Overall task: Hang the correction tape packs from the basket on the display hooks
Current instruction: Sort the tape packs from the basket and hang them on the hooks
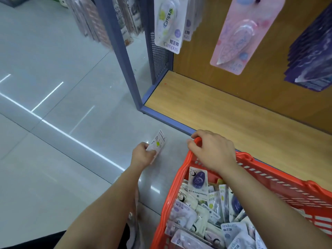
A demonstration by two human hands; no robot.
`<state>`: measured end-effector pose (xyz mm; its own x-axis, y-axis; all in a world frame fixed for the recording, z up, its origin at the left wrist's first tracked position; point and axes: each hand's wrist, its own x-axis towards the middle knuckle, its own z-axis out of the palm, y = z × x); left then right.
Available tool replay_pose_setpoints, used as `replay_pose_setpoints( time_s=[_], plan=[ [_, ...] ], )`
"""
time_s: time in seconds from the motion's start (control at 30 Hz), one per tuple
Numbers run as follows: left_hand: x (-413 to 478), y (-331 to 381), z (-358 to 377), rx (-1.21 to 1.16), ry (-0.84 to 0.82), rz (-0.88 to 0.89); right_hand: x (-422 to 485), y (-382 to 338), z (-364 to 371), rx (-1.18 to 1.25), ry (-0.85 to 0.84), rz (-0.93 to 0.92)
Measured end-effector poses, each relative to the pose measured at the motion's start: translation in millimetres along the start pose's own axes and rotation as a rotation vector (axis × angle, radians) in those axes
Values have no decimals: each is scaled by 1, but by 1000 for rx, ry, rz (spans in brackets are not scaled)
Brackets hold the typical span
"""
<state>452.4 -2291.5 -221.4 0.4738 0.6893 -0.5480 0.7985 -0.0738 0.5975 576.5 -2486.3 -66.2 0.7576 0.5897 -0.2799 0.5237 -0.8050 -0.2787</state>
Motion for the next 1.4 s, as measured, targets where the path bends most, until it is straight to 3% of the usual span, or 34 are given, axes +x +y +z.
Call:
replay_pose_setpoints(
  time_s=[0.2,0.37,0.47,0.7,0.87,1.03,1.2,1.4],
  plan=[
    [-73,75,-50,-348,64,239,-23,-14,-15,188,97,-139],
    [-169,137,-79,-419,-109,548,-63,-56,-59,1079,47,21],
    [-216,153,-88,-371,-221,623,-89,-60,-92,1217,184,-4],
    [-280,195,-108,-469,-65,652,-141,-29,-150,1251,302,-15],
    [-318,244,-120,-448,-180,771,-165,-6,-204,1172,525,16],
    [-347,312,-152,-407,-169,916,-173,19,-272,865,645,-24],
    [-369,398,-202,-432,-53,1008,-186,32,-350,463,574,-93],
    [-387,478,-245,-518,27,1128,-198,37,-411,294,622,-115]
  ],
)
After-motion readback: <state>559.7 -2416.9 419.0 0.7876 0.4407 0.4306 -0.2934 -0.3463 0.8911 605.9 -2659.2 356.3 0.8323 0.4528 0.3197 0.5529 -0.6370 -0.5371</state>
